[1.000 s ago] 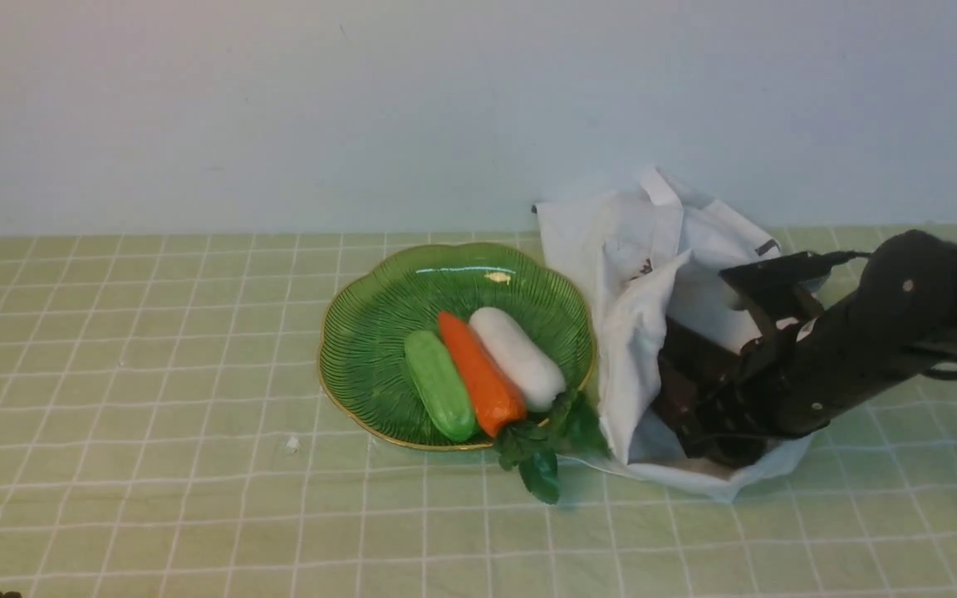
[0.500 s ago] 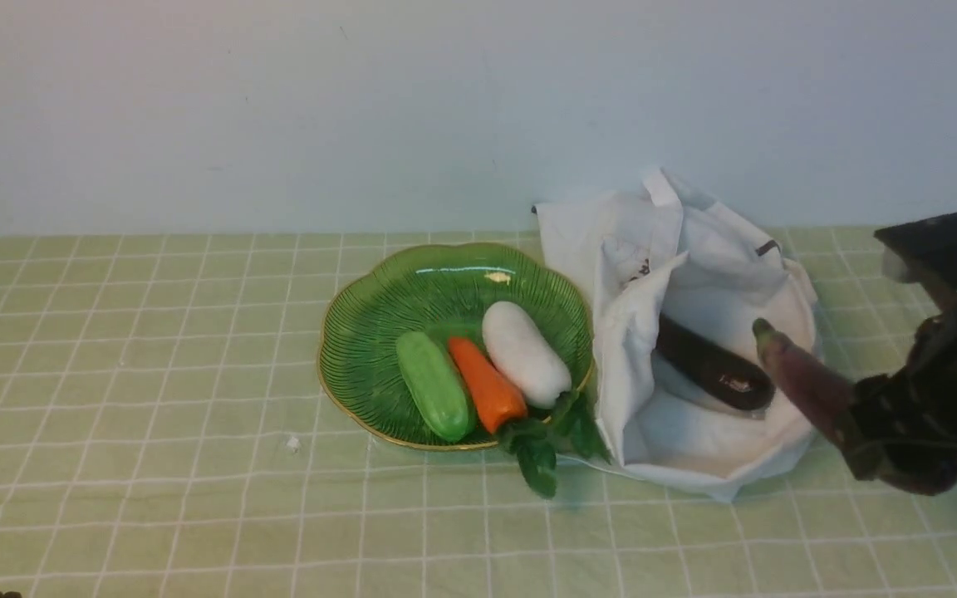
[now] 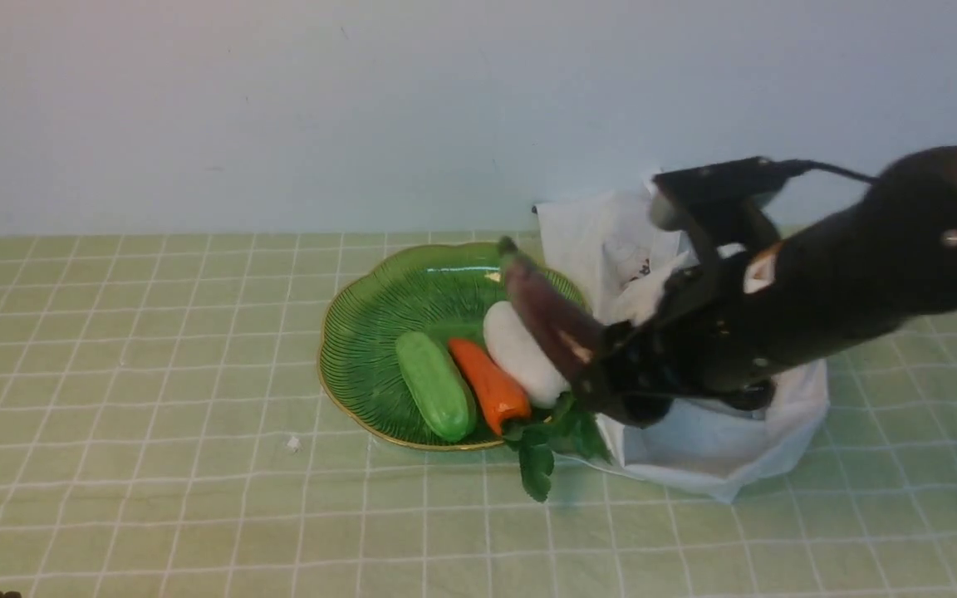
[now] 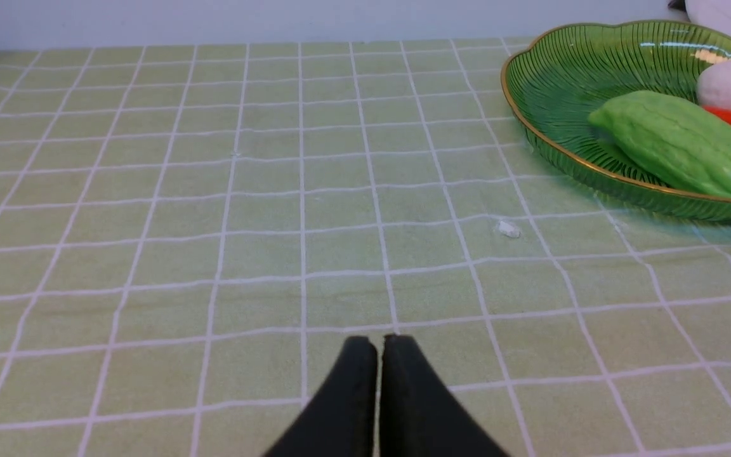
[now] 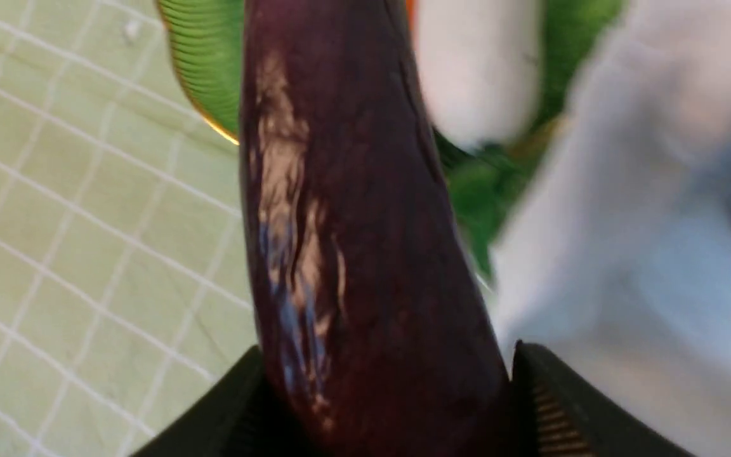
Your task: Take vegetables from bag on green coffee tablecloth place on plate.
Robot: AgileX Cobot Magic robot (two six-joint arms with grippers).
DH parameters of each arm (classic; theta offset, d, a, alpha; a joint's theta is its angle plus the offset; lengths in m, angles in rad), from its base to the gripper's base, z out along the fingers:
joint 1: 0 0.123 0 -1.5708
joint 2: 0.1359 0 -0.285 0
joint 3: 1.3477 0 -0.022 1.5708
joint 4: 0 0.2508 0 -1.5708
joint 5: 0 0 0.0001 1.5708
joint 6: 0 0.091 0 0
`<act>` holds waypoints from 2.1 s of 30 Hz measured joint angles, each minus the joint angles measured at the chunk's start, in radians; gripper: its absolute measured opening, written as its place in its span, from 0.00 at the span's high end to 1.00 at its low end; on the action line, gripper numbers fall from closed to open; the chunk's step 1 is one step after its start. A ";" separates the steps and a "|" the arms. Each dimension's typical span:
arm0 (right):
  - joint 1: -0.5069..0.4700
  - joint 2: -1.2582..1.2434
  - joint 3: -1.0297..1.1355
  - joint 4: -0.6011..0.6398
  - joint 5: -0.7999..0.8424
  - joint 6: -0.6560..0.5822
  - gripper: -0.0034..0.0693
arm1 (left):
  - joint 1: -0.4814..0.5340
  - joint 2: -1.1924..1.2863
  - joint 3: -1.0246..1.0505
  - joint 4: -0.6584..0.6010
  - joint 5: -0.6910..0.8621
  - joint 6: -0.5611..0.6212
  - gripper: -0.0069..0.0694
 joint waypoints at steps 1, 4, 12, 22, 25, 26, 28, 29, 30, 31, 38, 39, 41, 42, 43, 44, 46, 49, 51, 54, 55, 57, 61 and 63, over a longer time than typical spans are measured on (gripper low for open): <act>0.021 0.066 -0.047 0.000 -0.021 0.010 0.38 | 0.000 0.000 0.000 0.000 0.000 0.000 0.91; 0.039 0.175 -0.129 -0.008 -0.042 0.015 0.38 | 0.000 0.000 0.000 0.000 0.000 0.000 0.91; 0.045 0.420 -0.286 -0.090 -0.086 0.032 0.34 | 0.000 0.000 0.000 0.000 0.000 0.000 0.91; 0.045 0.453 -0.358 -0.119 -0.103 0.084 0.01 | 0.000 0.000 0.000 0.000 0.000 0.000 0.91; 0.042 0.451 -0.459 -0.145 0.045 0.084 0.00 | 0.000 0.000 0.000 0.000 0.000 0.000 0.91; 0.041 0.448 -0.490 -0.161 0.094 0.084 0.00 | 0.000 0.000 0.000 0.000 0.000 0.000 0.91; 0.039 0.437 -0.575 -0.201 0.225 0.078 0.03 | 0.000 0.000 0.000 0.000 0.000 0.000 0.91; 0.039 0.436 -0.584 -0.201 0.238 0.077 0.03 | 0.000 0.000 0.000 0.000 0.000 0.000 0.91; 0.039 0.430 -0.618 -0.222 0.290 0.074 0.05 | 0.000 0.000 0.000 0.000 0.000 0.000 0.91; 0.038 0.417 -0.691 -0.261 0.411 0.068 0.11 | 0.000 0.000 0.000 0.000 0.000 0.000 0.91; 0.038 0.318 -0.788 -0.367 0.502 0.053 0.47 | 0.000 0.000 0.000 0.000 0.000 0.000 0.91; 0.038 0.293 -0.787 -0.368 0.507 0.053 0.54 | 0.000 0.000 0.000 0.000 0.000 0.000 0.91; 0.038 0.234 -0.777 -0.368 0.510 0.053 0.67 | 0.000 0.000 0.000 0.000 0.000 0.000 0.91; 0.038 0.221 -0.775 -0.368 0.510 0.054 0.71 | 0.000 0.000 0.000 0.000 0.000 0.000 0.91; 0.038 0.153 -0.756 -0.368 0.511 0.056 0.83 | 0.000 0.000 0.000 0.000 0.000 0.000 0.91; 0.038 0.138 -0.751 -0.368 0.511 0.057 0.84 | 0.000 0.000 0.000 0.000 0.000 0.000 0.91; 0.038 0.042 -0.712 -0.368 0.513 0.060 0.94 | 0.000 0.000 0.000 0.000 0.000 0.000 0.91; 0.038 -0.094 -0.636 -0.370 0.516 0.063 0.97 | 0.000 0.000 0.000 0.000 0.000 0.000 0.91; 0.038 -0.179 -0.575 -0.371 0.517 0.066 0.97 | 0.000 0.000 0.000 0.000 0.000 0.000 0.91; 0.038 -0.380 -0.402 -0.375 0.513 0.084 0.97 | 0.000 0.000 0.000 0.000 0.000 0.000 0.91; 0.038 -0.432 -0.353 -0.378 0.505 0.098 0.97 | 0.000 0.000 0.000 0.000 0.000 0.000 0.91; 0.038 -0.515 -0.275 -0.382 0.468 0.116 0.97 | 0.000 0.000 0.000 0.000 0.000 0.000 0.91; 0.038 -0.845 0.076 -0.382 0.203 0.196 0.97 | 0.000 0.000 0.000 0.000 0.000 0.000 0.91; 0.038 -0.977 0.244 -0.370 0.034 0.218 0.97 | 0.000 0.000 0.000 0.000 0.000 0.000 0.91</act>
